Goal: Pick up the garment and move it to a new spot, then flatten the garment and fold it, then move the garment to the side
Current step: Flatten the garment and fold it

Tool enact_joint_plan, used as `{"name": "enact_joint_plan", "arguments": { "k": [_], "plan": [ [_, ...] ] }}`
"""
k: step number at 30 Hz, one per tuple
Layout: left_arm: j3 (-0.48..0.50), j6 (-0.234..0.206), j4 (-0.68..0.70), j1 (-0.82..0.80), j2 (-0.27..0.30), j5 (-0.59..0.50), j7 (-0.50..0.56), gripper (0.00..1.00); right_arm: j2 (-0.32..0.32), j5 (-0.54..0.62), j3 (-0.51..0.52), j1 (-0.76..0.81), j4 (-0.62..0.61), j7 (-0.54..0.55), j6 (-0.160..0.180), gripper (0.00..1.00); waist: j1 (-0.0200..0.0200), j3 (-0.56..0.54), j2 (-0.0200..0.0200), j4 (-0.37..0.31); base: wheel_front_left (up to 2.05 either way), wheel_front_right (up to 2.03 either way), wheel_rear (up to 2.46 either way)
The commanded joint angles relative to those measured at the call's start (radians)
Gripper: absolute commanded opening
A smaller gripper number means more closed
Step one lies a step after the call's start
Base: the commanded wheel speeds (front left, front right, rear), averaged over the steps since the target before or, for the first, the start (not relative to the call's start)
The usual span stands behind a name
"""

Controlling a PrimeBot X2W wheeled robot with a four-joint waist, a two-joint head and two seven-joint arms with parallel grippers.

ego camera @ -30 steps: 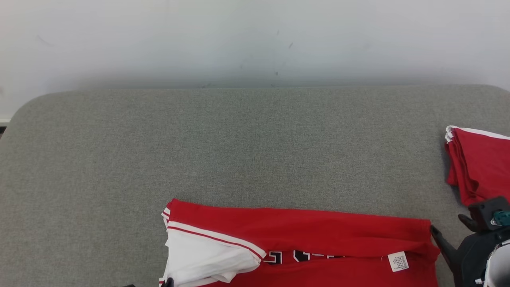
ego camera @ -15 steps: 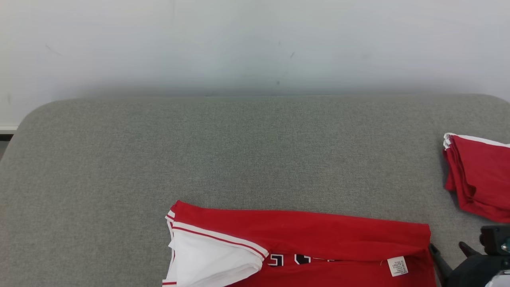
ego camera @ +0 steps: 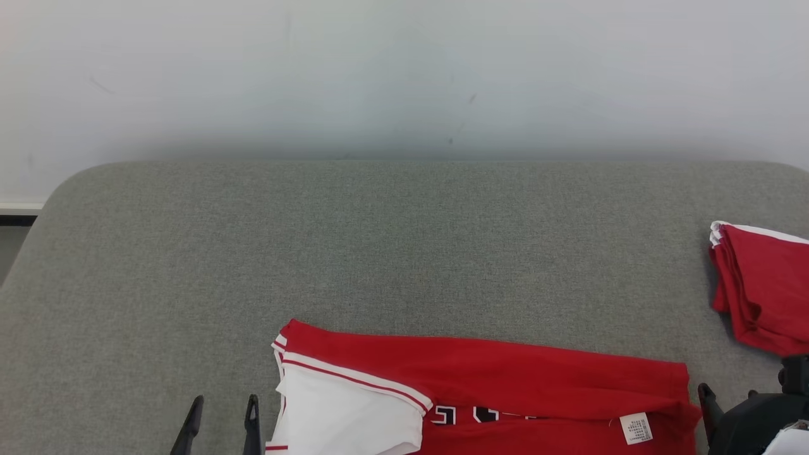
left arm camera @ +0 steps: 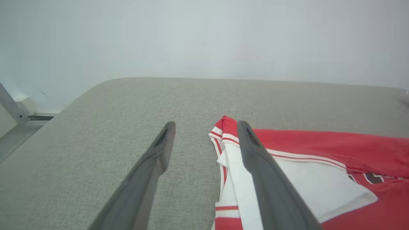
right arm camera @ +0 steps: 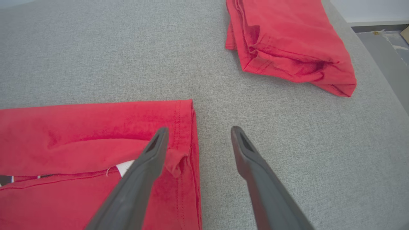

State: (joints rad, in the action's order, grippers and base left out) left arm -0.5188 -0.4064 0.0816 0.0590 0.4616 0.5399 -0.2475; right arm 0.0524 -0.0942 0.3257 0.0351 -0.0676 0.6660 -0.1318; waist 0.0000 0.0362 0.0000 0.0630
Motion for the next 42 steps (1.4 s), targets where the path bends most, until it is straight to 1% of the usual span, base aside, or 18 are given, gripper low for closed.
{"name": "enact_joint_plan", "arguments": {
  "k": [1, 5, 10, 14, 22, 26, 27, 28, 29, 30, 31, 35, 42],
  "plan": [
    [0.003, -0.005, 0.005, -0.012, 0.001, -0.008, -0.009, 1.00, -0.002, 0.014, 0.004, -0.010, 0.009, -0.008, 0.003, 1.00, 0.0000, -0.001, 0.0000, 0.002, 0.00, 0.00, 0.00],
    [-0.006, 0.001, 0.025, -0.021, -0.016, -0.027, -0.012, 1.00, -0.004, -0.005, 0.006, -0.032, 0.072, -0.006, 0.003, 1.00, 0.0000, -0.001, 0.0000, 0.005, 0.00, 0.00, 0.00],
    [-0.014, 0.005, 0.019, -0.019, -0.031, -0.018, -0.011, 1.00, -0.004, -0.010, -0.023, -0.020, 0.149, -0.016, 0.003, 1.00, 0.0000, 0.002, 0.0000, 0.005, 0.00, 0.00, 0.00],
    [-0.010, 0.002, 0.019, -0.020, -0.033, -0.011, -0.012, 1.00, -0.004, -0.016, -0.032, -0.016, 0.191, -0.029, 0.003, 1.00, 0.0000, 0.013, 0.0000, 0.004, 0.00, 0.00, 0.00],
    [-0.010, 0.001, 0.028, -0.032, -0.031, -0.008, -0.005, 1.00, -0.004, -0.046, -0.036, -0.067, 0.299, -0.050, 0.003, 1.00, 0.0000, 0.038, 0.0000, 0.006, 0.00, 0.00, 0.00],
    [-0.015, 0.000, 0.032, -0.036, -0.032, -0.008, 0.002, 1.00, -0.005, -0.066, -0.043, -0.088, 0.342, -0.033, 0.003, 1.00, 0.0000, 0.043, 0.0000, 0.011, 0.00, 0.00, 0.00],
    [-0.016, 0.000, 0.034, -0.037, -0.032, -0.008, 0.004, 1.00, -0.006, -0.076, -0.041, -0.091, 0.350, -0.026, 0.003, 0.85, 0.0000, 0.043, 0.0000, 0.012, 0.00, 0.00, 0.00],
    [-0.016, -0.002, 0.034, -0.038, -0.032, -0.007, 0.006, 1.00, -0.006, -0.082, -0.040, -0.093, 0.358, -0.020, 0.003, 0.46, 0.0000, 0.043, 0.0000, 0.013, 0.00, 0.00, 0.00],
    [-0.016, -0.002, 0.034, -0.038, -0.032, -0.007, 0.006, 1.00, -0.006, -0.082, -0.040, -0.093, 0.358, -0.020, 0.003, 0.46, 0.0000, 0.043, 0.0000, 0.013, 0.00, 0.00, 0.00],
    [-0.016, -0.003, 0.035, -0.038, -0.033, -0.006, 0.006, 1.00, -0.007, -0.083, -0.042, -0.095, 0.363, -0.017, 0.003, 0.10, 0.0000, 0.043, 0.0000, 0.013, 0.00, 0.00, 0.00],
    [-0.016, -0.004, 0.036, -0.037, -0.033, -0.005, 0.007, 1.00, -0.007, -0.084, -0.041, -0.096, 0.365, -0.017, 0.003, 0.00, 0.0000, 0.043, 0.0000, 0.014, 0.00, 0.00, 0.00],
    [-0.015, -0.008, 0.041, -0.031, -0.033, -0.004, 0.007, 1.00, -0.002, -0.070, -0.006, -0.101, 0.343, -0.029, 0.003, 0.00, 0.0000, 0.041, 0.0000, 0.010, 0.00, 0.00, 0.00],
    [-0.013, -0.018, 0.054, -0.033, -0.033, -0.003, 0.009, 1.00, 0.000, -0.032, 0.129, -0.111, 0.250, -0.059, 0.003, 0.00, 0.0000, 0.027, 0.0000, -0.003, 0.00, 0.00, 0.00]
  ]
}}
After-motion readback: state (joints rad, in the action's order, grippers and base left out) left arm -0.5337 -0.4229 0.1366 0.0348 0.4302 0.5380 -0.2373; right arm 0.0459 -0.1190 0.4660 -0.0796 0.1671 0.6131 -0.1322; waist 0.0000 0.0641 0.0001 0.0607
